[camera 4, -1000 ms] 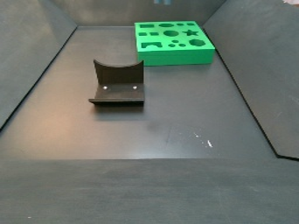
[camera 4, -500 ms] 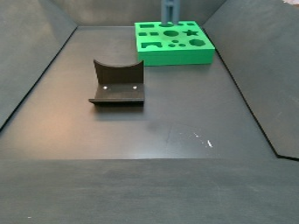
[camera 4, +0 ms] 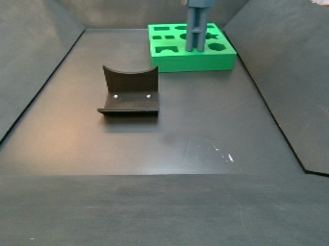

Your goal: Insert the 3 prong object.

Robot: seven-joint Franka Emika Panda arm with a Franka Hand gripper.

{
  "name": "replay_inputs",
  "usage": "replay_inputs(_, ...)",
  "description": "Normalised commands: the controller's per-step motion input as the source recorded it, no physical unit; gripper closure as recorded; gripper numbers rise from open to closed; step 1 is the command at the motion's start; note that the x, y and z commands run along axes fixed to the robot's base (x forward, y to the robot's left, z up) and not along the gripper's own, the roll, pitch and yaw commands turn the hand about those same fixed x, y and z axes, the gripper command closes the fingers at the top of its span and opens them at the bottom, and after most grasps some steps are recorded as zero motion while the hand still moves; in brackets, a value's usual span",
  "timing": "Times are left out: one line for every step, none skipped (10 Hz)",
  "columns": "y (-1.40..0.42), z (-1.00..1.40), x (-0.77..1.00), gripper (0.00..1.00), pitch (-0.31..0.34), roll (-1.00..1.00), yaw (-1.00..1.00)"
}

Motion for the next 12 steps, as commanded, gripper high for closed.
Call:
replay_inputs(0.0, -0.31, 0.13, 1.0, 0.0, -0.01, 0.28)
replay_inputs(-0.07, -0.37, 0.2, 1.0, 0.021, 0.0, 0.32)
replay_inputs(0.0, -0.48, 0.13, 1.0, 0.0, -0.01, 0.29)
replay_inputs(0.02, -0.9, 0.0, 1.0, -0.091, 0.0, 0.17)
replay_inputs(0.0, -0.93, 0.0, 1.0, -0.151, 0.04, 0.24)
replay_inputs(0.05, -0.82, 0.0, 1.0, -0.153, 0.0, 0.32)
replay_inputs(0.04, -0.78, 0.0, 1.0, -0.169, -0.03, 0.29)
replay_inputs(0.0, -0.63, 0.0, 1.0, -0.163, 0.0, 0.53)
replay_inputs(0.0, -0.6, 0.03, 1.0, -0.05, -0.01, 0.47)
replay_inputs(0.0, -0.62, 0.1, 1.0, -0.013, -0.02, 0.32)
replay_inputs(0.0, -0.54, 0.12, 1.0, -0.029, -0.09, 0.0)
replay_inputs(0.01, -0.49, 0.22, 1.0, 0.0, -0.05, -0.08)
